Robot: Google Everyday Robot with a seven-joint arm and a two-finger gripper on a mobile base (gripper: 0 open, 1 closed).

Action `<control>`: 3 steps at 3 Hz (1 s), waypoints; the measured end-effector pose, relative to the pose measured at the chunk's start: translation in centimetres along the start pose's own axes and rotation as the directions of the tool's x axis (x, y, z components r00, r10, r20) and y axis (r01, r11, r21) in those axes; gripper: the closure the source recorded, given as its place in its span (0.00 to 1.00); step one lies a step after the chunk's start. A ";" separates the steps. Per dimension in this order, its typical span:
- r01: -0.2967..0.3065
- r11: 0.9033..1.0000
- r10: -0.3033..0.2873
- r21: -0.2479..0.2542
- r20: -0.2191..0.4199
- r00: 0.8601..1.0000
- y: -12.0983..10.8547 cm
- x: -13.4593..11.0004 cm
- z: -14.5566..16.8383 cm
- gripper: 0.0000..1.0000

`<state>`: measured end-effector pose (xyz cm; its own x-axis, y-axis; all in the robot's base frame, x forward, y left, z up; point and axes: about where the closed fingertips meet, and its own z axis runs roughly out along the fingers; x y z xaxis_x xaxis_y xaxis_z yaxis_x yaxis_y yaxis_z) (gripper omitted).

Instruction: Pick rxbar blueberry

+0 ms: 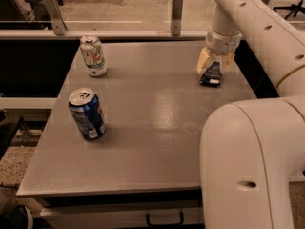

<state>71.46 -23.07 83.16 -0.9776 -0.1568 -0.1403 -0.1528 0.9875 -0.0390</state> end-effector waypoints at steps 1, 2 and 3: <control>0.000 1.000 0.000 0.000 0.000 1.000 0.0 0.0 -0.2 0.93; 0.048 0.999 -0.048 -0.006 0.026 0.998 1.1 -0.1 -2.1 1.00; 0.146 0.989 -0.142 -0.035 0.083 0.986 3.7 -0.2 -5.6 1.00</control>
Offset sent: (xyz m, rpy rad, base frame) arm -0.0292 0.0212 0.0533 -0.0002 -0.0116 0.1109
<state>70.32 -19.31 88.60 -0.9305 -0.2965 -0.2149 -0.2984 0.9541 -0.0246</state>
